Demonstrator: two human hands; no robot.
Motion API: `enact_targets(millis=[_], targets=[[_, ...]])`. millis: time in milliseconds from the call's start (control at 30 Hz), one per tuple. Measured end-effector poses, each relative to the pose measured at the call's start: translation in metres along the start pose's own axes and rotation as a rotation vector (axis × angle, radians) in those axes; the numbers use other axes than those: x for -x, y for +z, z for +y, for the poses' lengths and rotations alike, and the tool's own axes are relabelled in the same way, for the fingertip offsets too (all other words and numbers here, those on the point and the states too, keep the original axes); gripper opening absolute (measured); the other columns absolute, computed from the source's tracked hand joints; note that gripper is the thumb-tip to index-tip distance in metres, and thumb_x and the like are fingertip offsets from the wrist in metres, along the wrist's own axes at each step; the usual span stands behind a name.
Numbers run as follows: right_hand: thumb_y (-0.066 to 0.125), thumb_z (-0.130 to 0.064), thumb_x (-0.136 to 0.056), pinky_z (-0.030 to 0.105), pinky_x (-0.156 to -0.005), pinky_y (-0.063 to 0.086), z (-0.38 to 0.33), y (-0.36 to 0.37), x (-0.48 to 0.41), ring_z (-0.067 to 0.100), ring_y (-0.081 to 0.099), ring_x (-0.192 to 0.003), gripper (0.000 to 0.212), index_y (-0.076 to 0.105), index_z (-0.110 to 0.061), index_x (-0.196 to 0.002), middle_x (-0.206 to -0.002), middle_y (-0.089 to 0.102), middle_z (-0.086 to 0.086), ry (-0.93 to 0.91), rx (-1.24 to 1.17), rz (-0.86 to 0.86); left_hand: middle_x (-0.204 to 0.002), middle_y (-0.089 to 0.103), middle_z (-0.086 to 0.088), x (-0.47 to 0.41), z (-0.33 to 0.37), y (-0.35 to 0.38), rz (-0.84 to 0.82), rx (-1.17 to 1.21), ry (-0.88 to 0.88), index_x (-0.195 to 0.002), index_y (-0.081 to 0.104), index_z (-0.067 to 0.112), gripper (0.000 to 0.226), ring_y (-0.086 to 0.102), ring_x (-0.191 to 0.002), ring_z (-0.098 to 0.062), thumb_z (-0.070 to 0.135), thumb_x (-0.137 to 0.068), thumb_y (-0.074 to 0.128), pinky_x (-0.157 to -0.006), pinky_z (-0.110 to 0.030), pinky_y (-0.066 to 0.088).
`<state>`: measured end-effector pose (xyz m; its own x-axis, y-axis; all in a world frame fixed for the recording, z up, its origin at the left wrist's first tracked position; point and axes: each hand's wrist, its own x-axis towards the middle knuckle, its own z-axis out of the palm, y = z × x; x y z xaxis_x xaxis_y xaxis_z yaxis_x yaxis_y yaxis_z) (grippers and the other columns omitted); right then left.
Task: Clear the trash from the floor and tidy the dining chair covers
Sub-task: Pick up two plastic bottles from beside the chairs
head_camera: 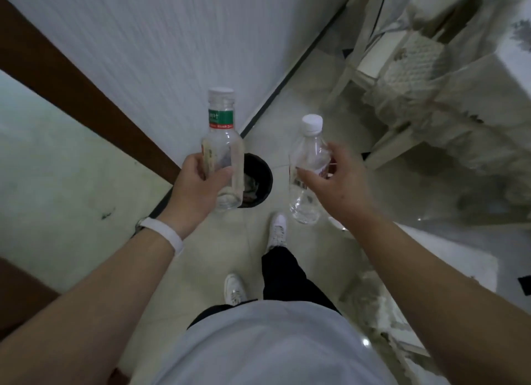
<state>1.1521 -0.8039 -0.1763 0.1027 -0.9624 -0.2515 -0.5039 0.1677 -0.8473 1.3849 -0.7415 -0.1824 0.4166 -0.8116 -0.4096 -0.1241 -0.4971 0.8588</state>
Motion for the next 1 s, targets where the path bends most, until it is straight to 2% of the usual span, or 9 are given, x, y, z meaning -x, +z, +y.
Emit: enact_targets(millis=[67, 133, 333, 467, 567, 633, 733, 833, 1000], targets=[[0.079, -0.041, -0.073, 0.034, -0.086, 0.056, 0.007, 0.006, -0.033, 0.002, 0.064, -0.093, 0.063, 0.049, -0.03, -0.127, -0.11, 0.063, -0.01, 0.031, -0.02, -0.036, -0.102, 0.062, 0.0, -0.023, 0.006, 0.011, 0.0, -0.001, -0.035, -0.113, 0.053, 0.02, 0.032, 0.061, -0.09, -0.011, 0.029, -0.088, 0.07, -0.075, -0.025, 0.051], [0.078, -0.043, -0.073, 0.038, -0.088, 0.056, 0.014, 0.01, -0.067, 0.006, 0.064, -0.095, 0.062, 0.047, -0.032, -0.125, -0.112, 0.063, -0.009, 0.041, -0.019, -0.09, -0.104, 0.062, -0.003, -0.046, 0.012, 0.024, 0.016, -0.012, -0.066, -0.115, 0.054, 0.017, 0.034, 0.062, -0.093, -0.014, 0.029, -0.088, 0.07, -0.078, -0.027, 0.051], [0.077, -0.047, -0.072, 0.04, -0.089, 0.055, 0.034, 0.015, -0.154, 0.01, 0.063, -0.101, 0.066, 0.045, -0.033, -0.129, -0.118, 0.061, -0.008, 0.068, -0.001, -0.151, -0.107, 0.063, 0.009, -0.117, 0.024, 0.047, 0.035, -0.047, -0.103, -0.123, 0.052, 0.017, 0.037, 0.061, -0.096, -0.001, 0.021, -0.09, 0.069, -0.077, -0.018, 0.048], [0.076, -0.047, -0.071, 0.035, -0.089, 0.053, 0.046, 0.028, -0.187, 0.011, 0.062, -0.102, 0.065, 0.045, -0.034, -0.127, -0.12, 0.06, -0.007, 0.109, 0.01, -0.175, -0.104, 0.062, 0.008, -0.153, 0.008, 0.05, 0.081, -0.039, -0.168, -0.12, 0.051, 0.018, 0.035, 0.061, -0.094, -0.004, 0.02, -0.089, 0.069, -0.079, -0.021, 0.048], [0.078, -0.036, -0.075, 0.025, -0.078, 0.049, 0.062, 0.049, -0.202, 0.006, 0.061, -0.093, 0.041, 0.048, -0.044, -0.103, -0.108, 0.062, -0.009, 0.137, 0.015, -0.206, -0.103, 0.063, 0.003, -0.178, -0.025, 0.059, 0.108, 0.002, -0.256, -0.118, 0.053, 0.015, 0.035, 0.062, -0.094, -0.009, 0.021, -0.088, 0.071, -0.076, -0.023, 0.049], [0.078, -0.032, -0.076, 0.023, -0.074, 0.049, 0.082, 0.071, -0.212, 0.005, 0.062, -0.088, 0.039, 0.047, -0.047, -0.093, -0.101, 0.062, -0.009, 0.146, 0.008, -0.217, -0.102, 0.062, 0.004, -0.197, -0.057, 0.068, 0.116, 0.03, -0.314, -0.121, 0.053, 0.016, 0.038, 0.061, -0.092, -0.008, 0.024, -0.088, 0.071, -0.071, -0.022, 0.047], [0.079, -0.031, -0.076, 0.013, -0.07, 0.046, 0.122, 0.111, -0.226, 0.001, 0.062, -0.085, 0.041, 0.046, -0.046, -0.096, -0.101, 0.062, -0.009, 0.192, 0.0, -0.223, -0.106, 0.066, 0.002, -0.229, -0.118, 0.083, 0.12, 0.033, -0.391, -0.123, 0.055, 0.014, 0.051, 0.064, -0.094, -0.011, 0.036, -0.081, 0.075, -0.073, -0.023, 0.048], [0.079, -0.029, -0.077, 0.01, -0.068, 0.046, 0.168, 0.151, -0.243, -0.005, 0.06, -0.08, 0.042, 0.046, -0.044, -0.099, -0.097, 0.061, -0.014, 0.238, -0.028, -0.198, -0.108, 0.07, -0.005, -0.263, -0.182, 0.096, 0.064, -0.029, -0.449, -0.121, 0.059, 0.011, 0.067, 0.068, -0.098, -0.019, 0.05, -0.068, 0.076, -0.08, -0.035, 0.056], [0.078, -0.032, -0.078, 0.006, -0.067, 0.047, 0.245, 0.217, -0.272, -0.013, 0.058, -0.081, 0.058, 0.046, -0.027, -0.126, -0.1, 0.059, -0.017, 0.296, -0.054, -0.147, -0.107, 0.063, 0.006, -0.317, -0.274, 0.121, 0.023, -0.035, -0.496, -0.12, 0.049, 0.019, 0.048, 0.062, -0.094, -0.007, 0.033, -0.083, 0.076, -0.072, -0.022, 0.047]])
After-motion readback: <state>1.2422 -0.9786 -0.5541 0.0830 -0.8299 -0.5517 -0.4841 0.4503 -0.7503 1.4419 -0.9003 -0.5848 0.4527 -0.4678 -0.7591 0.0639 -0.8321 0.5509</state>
